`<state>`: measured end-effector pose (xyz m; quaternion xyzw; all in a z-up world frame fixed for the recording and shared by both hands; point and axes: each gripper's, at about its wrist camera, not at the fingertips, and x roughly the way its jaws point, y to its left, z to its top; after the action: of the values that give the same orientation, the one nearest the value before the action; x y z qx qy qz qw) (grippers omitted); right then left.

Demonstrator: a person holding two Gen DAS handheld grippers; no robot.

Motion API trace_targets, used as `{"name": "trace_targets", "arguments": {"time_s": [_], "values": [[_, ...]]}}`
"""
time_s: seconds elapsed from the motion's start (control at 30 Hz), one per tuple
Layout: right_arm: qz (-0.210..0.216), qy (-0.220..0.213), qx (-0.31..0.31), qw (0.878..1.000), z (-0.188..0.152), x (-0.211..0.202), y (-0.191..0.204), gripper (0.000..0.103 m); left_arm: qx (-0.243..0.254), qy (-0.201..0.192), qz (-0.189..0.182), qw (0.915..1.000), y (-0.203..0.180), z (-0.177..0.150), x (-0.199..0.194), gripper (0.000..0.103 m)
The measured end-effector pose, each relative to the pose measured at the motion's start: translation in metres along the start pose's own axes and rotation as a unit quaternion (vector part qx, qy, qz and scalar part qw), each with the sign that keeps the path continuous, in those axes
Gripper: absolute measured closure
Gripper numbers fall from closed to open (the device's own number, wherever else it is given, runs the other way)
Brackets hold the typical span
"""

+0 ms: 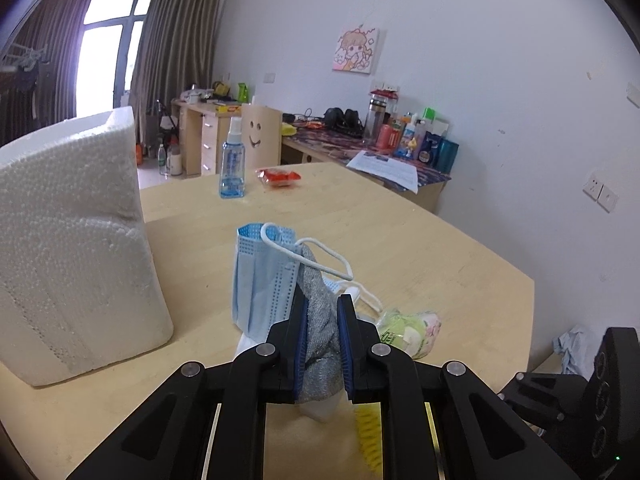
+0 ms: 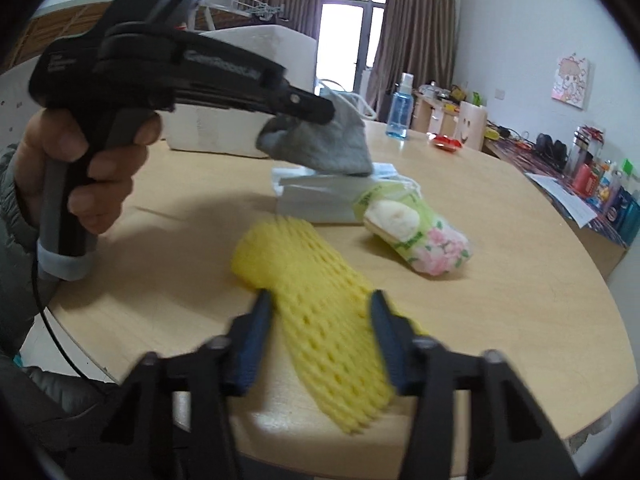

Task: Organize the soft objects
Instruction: 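Close the right tool on the yellow foam net while the left tool lifts the sock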

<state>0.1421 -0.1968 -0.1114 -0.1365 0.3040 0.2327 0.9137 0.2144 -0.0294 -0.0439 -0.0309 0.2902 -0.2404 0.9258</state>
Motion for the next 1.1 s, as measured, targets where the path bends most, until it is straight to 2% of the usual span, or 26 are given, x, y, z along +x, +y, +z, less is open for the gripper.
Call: {"name": "trace_targets", "arguments": {"time_s": [0.07, 0.17, 0.37, 0.53, 0.83, 1.1], "values": [[-0.008, 0.003, 0.008, 1.000, 0.001, -0.001, -0.005, 0.073, 0.001, -0.006, -0.004, 1.0000, -0.001, 0.001, -0.003, 0.087], [-0.004, 0.003, 0.012, 1.000, 0.003, -0.004, -0.008, 0.080, 0.003, -0.014, -0.009, 0.9999, -0.004, 0.002, -0.007, 0.087], [-0.003, -0.015, 0.012, 1.000, 0.009, -0.014, -0.004, 0.086, -0.001, -0.028, -0.034, 0.9990, -0.007, 0.002, -0.018, 0.089], [-0.003, -0.020, 0.021, 1.000, 0.014, -0.016, -0.006, 0.088, -0.001, -0.042, -0.052, 0.9978, -0.010, -0.001, -0.035, 0.093], [-0.003, -0.026, 0.043, 0.999, 0.015, -0.021, -0.016, 0.088, 0.001, -0.040, -0.063, 0.9972, -0.014, -0.016, -0.064, 0.094], [-0.007, -0.025, 0.056, 0.998, 0.010, -0.026, -0.017, 0.088, 0.022, -0.010, -0.056, 0.9981, -0.025, -0.033, -0.069, 0.094]]}}
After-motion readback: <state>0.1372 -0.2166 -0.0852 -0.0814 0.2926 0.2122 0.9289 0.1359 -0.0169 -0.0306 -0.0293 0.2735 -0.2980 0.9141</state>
